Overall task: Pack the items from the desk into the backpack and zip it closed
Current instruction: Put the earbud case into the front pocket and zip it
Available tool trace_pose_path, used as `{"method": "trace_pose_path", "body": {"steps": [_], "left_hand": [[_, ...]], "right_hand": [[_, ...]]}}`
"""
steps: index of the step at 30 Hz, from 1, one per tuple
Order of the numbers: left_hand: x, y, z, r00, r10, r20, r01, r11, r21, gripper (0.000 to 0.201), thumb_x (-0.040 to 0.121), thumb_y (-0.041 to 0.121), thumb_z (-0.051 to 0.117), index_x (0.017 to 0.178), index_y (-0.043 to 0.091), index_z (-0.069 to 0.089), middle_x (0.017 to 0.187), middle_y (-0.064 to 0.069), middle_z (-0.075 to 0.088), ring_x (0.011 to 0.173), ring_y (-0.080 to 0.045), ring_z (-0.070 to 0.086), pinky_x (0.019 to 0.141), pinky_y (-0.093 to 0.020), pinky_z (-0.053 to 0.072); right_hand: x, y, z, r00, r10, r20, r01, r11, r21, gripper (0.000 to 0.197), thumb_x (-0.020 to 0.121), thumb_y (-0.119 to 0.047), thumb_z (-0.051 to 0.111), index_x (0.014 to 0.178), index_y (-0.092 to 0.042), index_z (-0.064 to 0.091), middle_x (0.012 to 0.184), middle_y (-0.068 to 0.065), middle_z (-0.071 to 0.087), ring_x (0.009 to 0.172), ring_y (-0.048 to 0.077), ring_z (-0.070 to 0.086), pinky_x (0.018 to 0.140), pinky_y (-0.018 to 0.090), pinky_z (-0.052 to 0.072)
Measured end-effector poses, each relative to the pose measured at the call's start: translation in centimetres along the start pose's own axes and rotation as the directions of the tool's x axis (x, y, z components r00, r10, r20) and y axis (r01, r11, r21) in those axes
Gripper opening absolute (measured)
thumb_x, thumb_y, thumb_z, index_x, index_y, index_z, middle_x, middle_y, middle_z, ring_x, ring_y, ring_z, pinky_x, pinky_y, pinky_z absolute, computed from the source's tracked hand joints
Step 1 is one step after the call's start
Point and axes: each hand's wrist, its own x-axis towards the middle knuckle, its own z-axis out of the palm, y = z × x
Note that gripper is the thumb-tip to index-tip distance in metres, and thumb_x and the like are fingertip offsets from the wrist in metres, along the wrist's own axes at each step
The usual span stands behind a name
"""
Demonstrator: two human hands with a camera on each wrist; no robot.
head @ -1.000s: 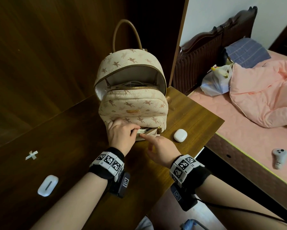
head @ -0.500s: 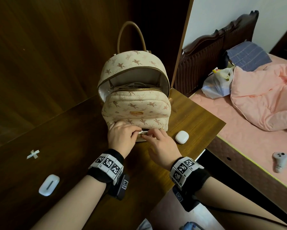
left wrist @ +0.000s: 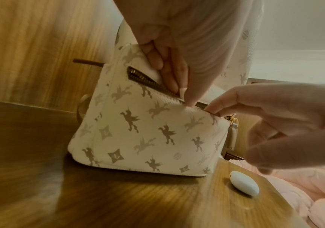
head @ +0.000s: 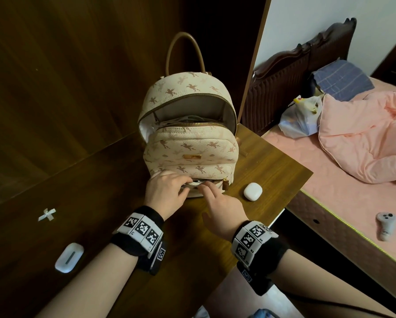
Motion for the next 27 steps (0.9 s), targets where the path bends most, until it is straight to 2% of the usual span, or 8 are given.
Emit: {"method": "trace_pose_path", "body": {"steps": [3,5,10,14,18,21,24,27], "left_hand": [[-0.2,0.1,0.1,0.997,0.078,0.008,-0.079,0.994,0.076,0.016,0.065,0.025,0.080,0.079,0.026,0.074,0.083,0.009,0.072,0.083,-0.017,0.065,0.076,-0.034,0.049],[-0.4,0.3,0.2,0.993,0.112,0.029,-0.115,0.984,0.139,0.014,0.065,0.027,0.078,0.078,0.026,0.074,0.086,0.009,0.071,0.088,-0.018,0.064,0.077,-0.035,0.048],[-0.3,1.2,1.0,0.996,0.065,0.062,-0.074,0.985,0.155,0.025,0.067,0.021,0.077,0.090,0.030,0.074,0.084,0.012,0.071,0.086,-0.021,0.059,0.080,-0.036,0.029],[-0.5,1.7,1.2,0.997,0.002,0.078,-0.009,0.996,0.091,0.042,0.072,0.010,0.069,0.106,0.033,0.068,0.088,0.012,0.072,0.090,-0.022,0.055,0.082,-0.035,0.022],[-0.6,0.8,0.2,0.981,-0.013,0.193,0.011,1.000,0.012,0.041,0.086,0.015,0.057,0.123,0.032,0.056,0.106,0.010,0.066,0.110,-0.019,0.048,0.093,-0.032,0.018],[-0.6,-0.1,-0.4,0.990,0.022,0.140,-0.015,0.999,-0.051,0.035,0.079,0.015,0.066,0.113,0.026,0.062,0.105,0.008,0.067,0.106,-0.019,0.056,0.091,-0.028,0.022],[-1.1,-0.5,0.1,0.987,0.102,0.124,-0.104,0.995,0.008,0.042,0.067,0.017,0.078,0.106,0.024,0.065,0.102,0.009,0.067,0.099,-0.019,0.060,0.089,-0.030,0.024],[-1.4,-0.5,0.5,0.984,0.149,0.096,-0.152,0.988,0.027,0.045,0.061,0.018,0.080,0.103,0.025,0.064,0.102,0.009,0.066,0.099,-0.020,0.060,0.090,-0.031,0.026]], "right_hand": [[-0.1,-0.2,0.7,0.999,0.024,-0.041,-0.026,0.999,-0.041,0.069,0.082,-0.027,0.059,0.142,-0.015,0.029,0.150,0.004,0.030,0.090,0.027,0.065,0.065,0.031,0.037],[-0.2,-0.4,1.0,0.997,0.029,-0.077,-0.031,0.999,-0.026,0.070,0.077,-0.025,0.063,0.140,-0.015,0.035,0.148,0.006,0.037,0.086,0.027,0.067,0.063,0.032,0.042],[-1.3,0.1,1.1,0.999,-0.029,0.022,0.028,0.998,0.053,0.083,0.085,-0.016,0.053,0.150,-0.018,0.003,0.159,0.002,0.000,0.116,0.025,0.050,0.090,0.034,0.045],[-1.7,1.0,1.2,0.993,-0.093,0.066,0.089,0.994,0.062,0.090,0.085,-0.014,0.052,0.149,-0.021,-0.010,0.158,-0.002,-0.012,0.119,0.023,0.046,0.094,0.032,0.044],[-1.3,1.3,0.7,0.994,-0.104,0.042,0.104,0.995,0.004,0.084,0.085,-0.016,0.054,0.150,-0.020,0.000,0.159,0.001,0.002,0.111,0.024,0.053,0.084,0.031,0.046],[-0.9,1.2,0.4,0.994,-0.100,0.035,0.101,0.995,-0.023,0.079,0.085,-0.019,0.056,0.149,-0.020,0.009,0.156,0.003,0.013,0.103,0.025,0.058,0.075,0.031,0.047],[-0.4,1.1,0.0,0.995,-0.091,0.046,0.094,0.994,-0.056,0.075,0.084,-0.022,0.057,0.147,-0.019,0.017,0.150,0.003,0.024,0.096,0.025,0.061,0.071,0.032,0.046],[0.1,0.6,-0.5,0.998,-0.052,0.048,0.056,0.995,-0.087,0.068,0.084,-0.021,0.055,0.143,-0.019,0.022,0.139,0.002,0.035,0.086,0.024,0.062,0.060,0.031,0.037]]}}
